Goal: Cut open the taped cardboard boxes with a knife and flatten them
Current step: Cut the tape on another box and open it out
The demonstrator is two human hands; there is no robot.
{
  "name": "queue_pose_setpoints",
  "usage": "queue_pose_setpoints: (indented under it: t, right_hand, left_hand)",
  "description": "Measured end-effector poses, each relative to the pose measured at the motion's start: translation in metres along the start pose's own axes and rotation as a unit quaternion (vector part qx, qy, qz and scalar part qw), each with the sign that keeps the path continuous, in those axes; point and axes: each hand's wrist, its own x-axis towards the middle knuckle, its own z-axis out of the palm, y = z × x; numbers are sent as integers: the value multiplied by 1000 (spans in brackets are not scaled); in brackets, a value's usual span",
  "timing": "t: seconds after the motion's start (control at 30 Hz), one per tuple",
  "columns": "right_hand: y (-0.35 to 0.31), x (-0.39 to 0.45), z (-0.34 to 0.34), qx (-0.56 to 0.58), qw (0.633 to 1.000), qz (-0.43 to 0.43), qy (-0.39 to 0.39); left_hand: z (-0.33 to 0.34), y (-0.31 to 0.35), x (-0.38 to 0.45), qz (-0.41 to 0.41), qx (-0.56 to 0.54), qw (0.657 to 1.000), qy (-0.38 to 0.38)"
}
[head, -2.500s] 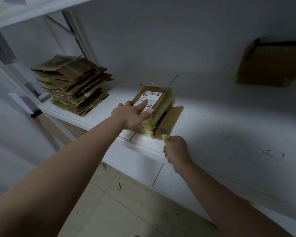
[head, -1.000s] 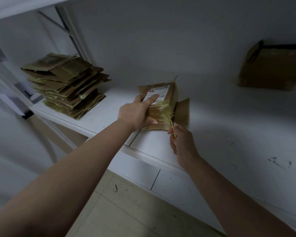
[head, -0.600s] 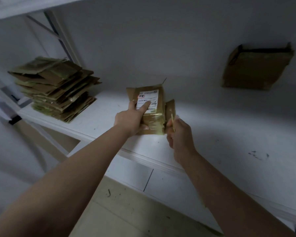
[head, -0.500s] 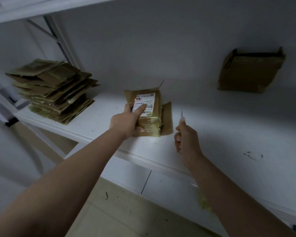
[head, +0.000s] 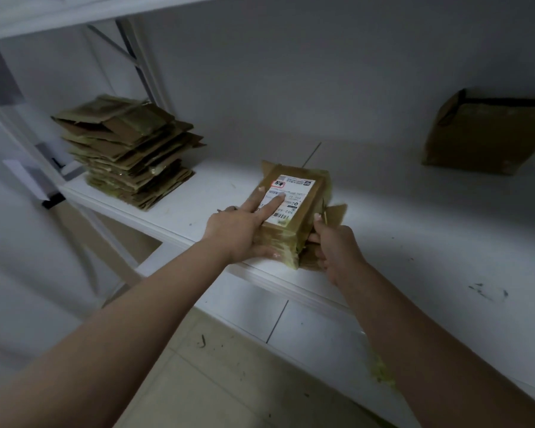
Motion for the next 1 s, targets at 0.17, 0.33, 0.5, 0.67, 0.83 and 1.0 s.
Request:
queue_pose_setpoints:
  t: [0.17, 0.33, 0.5, 0.67, 0.83, 1.0]
  right_hand:
    - [-9, -8, 4, 61, 998, 2, -23]
    - [-10, -3, 5, 73, 997, 12, -13]
    - [-8, 3, 2, 99, 995, -8, -7]
    - [-17, 18, 4, -34, 983, -145, 107]
    - [-16, 23, 4, -124, 965, -181, 143]
    - [-5, 16, -12, -98, 958, -223, 154]
  left_hand:
    - [-14, 18, 4, -40, 28, 998, 25]
    - [-1, 29, 13, 32, -51, 998, 5]
    - [10, 30, 17, 21, -56, 997, 51]
    - [14, 33, 21, 13, -63, 995, 72]
    - [12, 39, 25, -9, -77, 993, 87]
    - [11, 40, 30, -15, -71, 993, 90]
